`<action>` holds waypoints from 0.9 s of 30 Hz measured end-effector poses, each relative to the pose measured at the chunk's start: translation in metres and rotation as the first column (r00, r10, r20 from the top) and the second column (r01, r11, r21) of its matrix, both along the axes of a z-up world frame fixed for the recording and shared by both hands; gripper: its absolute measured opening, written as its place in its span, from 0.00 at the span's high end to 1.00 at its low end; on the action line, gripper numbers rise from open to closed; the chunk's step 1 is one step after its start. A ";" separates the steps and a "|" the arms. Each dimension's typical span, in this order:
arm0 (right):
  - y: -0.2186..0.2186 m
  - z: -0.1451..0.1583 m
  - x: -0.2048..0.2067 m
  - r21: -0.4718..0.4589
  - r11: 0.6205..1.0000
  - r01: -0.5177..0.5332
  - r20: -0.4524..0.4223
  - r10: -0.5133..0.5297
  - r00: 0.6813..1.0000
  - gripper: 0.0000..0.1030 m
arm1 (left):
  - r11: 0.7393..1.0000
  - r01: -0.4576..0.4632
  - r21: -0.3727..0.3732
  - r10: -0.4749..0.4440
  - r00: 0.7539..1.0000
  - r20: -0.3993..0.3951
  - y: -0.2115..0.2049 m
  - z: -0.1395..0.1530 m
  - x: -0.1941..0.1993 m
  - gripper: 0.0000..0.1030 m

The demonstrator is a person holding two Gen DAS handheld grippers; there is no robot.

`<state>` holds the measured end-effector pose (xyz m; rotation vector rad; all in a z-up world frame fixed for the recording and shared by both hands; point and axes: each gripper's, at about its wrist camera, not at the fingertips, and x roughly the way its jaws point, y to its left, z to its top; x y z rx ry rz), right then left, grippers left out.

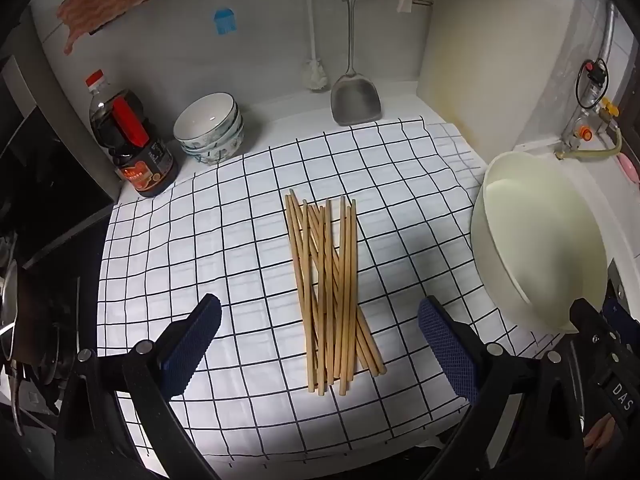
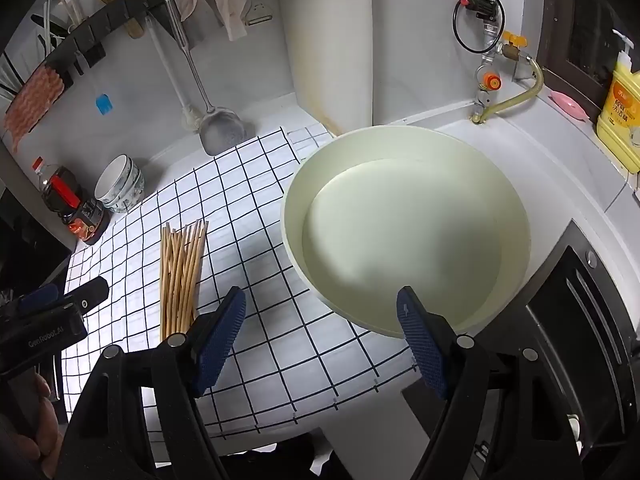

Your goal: Organize utensils

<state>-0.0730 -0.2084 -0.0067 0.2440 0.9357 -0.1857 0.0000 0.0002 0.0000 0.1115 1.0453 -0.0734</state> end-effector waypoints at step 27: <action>0.004 0.000 0.001 0.008 1.000 -0.002 -0.002 0.002 1.000 0.28 | 1.000 -0.002 0.018 0.002 1.000 0.017 0.008 0.005 -0.004 0.06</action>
